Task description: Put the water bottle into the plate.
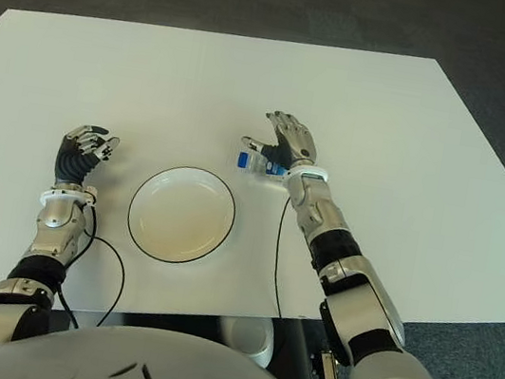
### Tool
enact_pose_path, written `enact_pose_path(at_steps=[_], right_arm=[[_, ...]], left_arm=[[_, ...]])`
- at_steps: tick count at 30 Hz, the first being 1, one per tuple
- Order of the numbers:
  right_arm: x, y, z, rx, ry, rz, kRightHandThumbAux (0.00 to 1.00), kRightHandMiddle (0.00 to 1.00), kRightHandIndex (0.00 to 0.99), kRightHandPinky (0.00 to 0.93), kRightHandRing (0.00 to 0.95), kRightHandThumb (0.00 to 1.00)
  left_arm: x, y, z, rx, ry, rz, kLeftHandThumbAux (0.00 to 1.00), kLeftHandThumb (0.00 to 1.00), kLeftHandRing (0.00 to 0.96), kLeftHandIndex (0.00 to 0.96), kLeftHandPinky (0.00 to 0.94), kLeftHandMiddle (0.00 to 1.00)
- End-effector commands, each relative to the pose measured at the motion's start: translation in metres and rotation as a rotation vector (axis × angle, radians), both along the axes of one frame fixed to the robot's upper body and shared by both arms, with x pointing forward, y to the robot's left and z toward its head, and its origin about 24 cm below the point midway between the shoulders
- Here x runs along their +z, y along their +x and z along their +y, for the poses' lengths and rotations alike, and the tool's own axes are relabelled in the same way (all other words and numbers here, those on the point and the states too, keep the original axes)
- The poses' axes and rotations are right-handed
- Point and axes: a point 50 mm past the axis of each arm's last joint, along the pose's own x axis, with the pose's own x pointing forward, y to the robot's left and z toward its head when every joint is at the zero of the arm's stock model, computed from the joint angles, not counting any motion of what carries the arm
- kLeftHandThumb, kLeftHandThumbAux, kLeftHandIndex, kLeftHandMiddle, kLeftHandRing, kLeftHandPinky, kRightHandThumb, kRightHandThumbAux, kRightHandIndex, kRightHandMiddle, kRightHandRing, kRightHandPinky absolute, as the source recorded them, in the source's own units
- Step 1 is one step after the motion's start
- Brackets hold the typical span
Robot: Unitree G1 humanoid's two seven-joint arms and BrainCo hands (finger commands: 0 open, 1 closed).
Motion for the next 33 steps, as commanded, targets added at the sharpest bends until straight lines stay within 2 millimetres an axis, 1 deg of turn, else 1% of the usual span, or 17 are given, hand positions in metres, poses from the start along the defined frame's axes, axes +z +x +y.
enact_pose_path(at_steps=[1, 5, 12, 18, 25, 33], right_arm=[[-0.002, -0.007, -0.006, -0.021, -0.04, 0.032, 0.127, 0.0, 0.0, 0.0, 0.0, 0.56], [0.003, -0.01, -0.008, -0.036, -0.063, 0.033, 0.128, 0.0, 0.0, 0.0, 0.0, 0.561], [0.016, -0.017, -0.008, -0.047, -0.08, 0.022, 0.126, 0.0, 0.0, 0.0, 0.0, 0.535], [0.026, -0.028, -0.009, -0.044, -0.073, 0.016, 0.133, 0.0, 0.0, 0.0, 0.0, 0.531], [0.028, -0.037, -0.012, -0.039, -0.083, 0.036, 0.139, 0.0, 0.0, 0.0, 0.0, 0.539], [0.024, -0.05, -0.015, -0.049, -0.138, 0.065, 0.141, 0.0, 0.0, 0.0, 0.0, 0.537]], left_arm=[[-0.002, -0.001, 0.002, -0.001, 0.019, 0.014, 0.714, 0.708, 0.62, 0.434, 0.607, 0.645], [-0.001, -0.002, 0.001, -0.006, 0.004, 0.001, 0.714, 0.708, 0.627, 0.434, 0.612, 0.651], [-0.001, -0.002, -0.001, -0.006, -0.008, -0.011, 0.713, 0.707, 0.625, 0.434, 0.607, 0.65], [-0.001, -0.002, 0.0, -0.002, -0.006, -0.008, 0.713, 0.707, 0.618, 0.433, 0.594, 0.642], [-0.001, -0.002, 0.0, -0.003, -0.001, -0.004, 0.714, 0.708, 0.613, 0.434, 0.588, 0.637], [0.0, -0.003, -0.001, -0.007, 0.0, -0.011, 0.714, 0.708, 0.607, 0.434, 0.583, 0.632]])
